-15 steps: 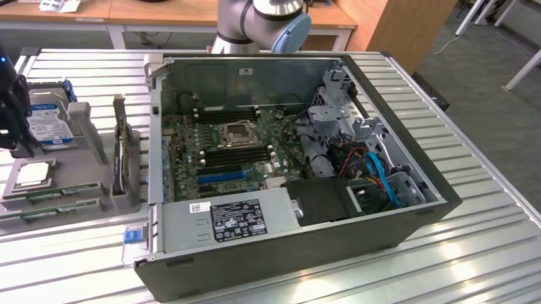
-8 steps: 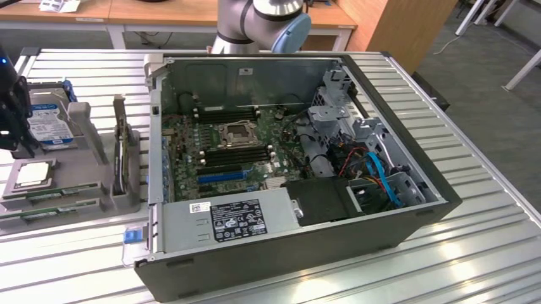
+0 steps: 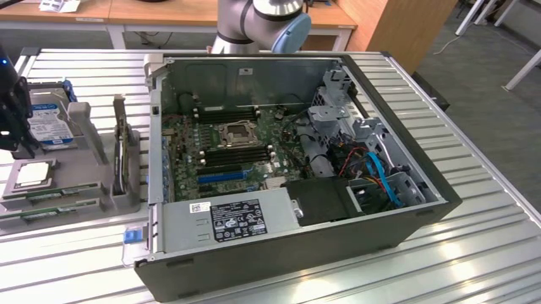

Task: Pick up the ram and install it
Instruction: 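Pick up the ram and move it above insertion slot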

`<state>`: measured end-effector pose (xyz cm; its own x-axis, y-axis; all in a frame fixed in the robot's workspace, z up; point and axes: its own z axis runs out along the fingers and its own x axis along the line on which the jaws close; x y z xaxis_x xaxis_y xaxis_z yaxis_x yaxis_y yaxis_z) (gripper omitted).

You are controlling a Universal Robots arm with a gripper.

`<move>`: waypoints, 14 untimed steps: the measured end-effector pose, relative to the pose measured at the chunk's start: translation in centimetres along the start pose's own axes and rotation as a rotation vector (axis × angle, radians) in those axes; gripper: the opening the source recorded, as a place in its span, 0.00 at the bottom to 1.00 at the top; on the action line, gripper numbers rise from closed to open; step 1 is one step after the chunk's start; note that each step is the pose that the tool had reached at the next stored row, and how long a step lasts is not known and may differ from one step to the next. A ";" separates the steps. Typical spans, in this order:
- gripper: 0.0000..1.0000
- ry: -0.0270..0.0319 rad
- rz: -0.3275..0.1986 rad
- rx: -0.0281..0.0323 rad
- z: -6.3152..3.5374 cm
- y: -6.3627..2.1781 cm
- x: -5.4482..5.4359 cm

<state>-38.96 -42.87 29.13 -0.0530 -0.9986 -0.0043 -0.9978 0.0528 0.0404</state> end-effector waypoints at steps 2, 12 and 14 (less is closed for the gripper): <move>0.24 0.0001 0.000 0.0000 0.03 0.00 0.0; 0.24 0.0000 0.000 0.0000 0.30 -0.01 0.0; 0.24 0.0000 0.000 0.0000 0.43 -0.02 0.0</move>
<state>-38.95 -42.88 28.70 -0.0530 -0.9986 -0.0043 -0.9978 0.0527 0.0404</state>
